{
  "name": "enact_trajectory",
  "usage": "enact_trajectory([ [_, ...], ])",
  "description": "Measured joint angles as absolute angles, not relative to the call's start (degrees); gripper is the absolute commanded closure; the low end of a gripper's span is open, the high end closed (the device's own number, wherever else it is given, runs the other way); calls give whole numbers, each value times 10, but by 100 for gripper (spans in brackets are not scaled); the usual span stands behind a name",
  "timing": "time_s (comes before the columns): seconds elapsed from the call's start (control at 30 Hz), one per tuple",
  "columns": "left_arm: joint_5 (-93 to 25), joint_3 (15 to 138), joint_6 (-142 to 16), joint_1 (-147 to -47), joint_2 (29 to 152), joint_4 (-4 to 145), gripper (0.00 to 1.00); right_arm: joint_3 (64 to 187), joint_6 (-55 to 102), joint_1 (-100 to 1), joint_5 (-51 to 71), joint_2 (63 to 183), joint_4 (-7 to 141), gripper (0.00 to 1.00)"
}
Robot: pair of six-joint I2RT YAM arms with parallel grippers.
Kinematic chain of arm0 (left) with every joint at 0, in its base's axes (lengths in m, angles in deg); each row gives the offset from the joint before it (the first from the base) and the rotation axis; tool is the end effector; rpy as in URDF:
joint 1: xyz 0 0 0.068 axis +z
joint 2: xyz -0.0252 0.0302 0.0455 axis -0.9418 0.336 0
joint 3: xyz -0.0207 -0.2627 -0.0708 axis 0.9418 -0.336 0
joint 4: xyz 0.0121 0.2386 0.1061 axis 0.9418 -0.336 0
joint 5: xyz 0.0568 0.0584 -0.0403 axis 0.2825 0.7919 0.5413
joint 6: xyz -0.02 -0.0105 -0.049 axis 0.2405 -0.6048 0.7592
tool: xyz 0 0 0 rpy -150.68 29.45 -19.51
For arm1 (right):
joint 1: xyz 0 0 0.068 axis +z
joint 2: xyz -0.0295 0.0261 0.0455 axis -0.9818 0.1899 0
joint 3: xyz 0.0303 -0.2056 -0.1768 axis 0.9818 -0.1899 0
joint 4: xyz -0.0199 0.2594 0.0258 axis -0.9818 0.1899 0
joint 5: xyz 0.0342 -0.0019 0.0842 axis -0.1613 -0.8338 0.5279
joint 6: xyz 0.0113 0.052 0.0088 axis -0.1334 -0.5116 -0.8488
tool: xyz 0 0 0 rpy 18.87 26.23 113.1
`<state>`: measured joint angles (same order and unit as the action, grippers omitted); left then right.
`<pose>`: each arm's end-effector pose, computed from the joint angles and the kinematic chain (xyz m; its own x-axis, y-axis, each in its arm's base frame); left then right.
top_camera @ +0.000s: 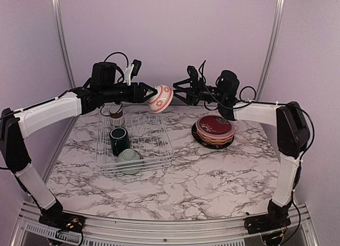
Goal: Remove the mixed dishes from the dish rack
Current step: Pass from the left arm to the right
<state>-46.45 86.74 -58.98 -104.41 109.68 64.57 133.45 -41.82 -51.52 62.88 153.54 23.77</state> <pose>0.3196 -0.2314 0.3565 -0.4330 -0.0120 -0.9013 0.7183 0.5995 -0.3530 0.3844 0.2355 0.3197 -0.8603 0.0724 -0.5047 -0.5097 -0.0963 0.8550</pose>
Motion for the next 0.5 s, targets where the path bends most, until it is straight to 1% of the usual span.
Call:
enact_trajectory([
  [0.13,-471,864,-577,-1044,1097,670,83,1335,-448,-514,630,1551,204,58],
  [0.3,-475,863,-569,-1044,1097,692,83,1336,-488,-511,631,1566,165,72],
  [0.5,-477,849,-565,-1043,1097,720,82,1346,-558,-510,631,1576,85,80],
])
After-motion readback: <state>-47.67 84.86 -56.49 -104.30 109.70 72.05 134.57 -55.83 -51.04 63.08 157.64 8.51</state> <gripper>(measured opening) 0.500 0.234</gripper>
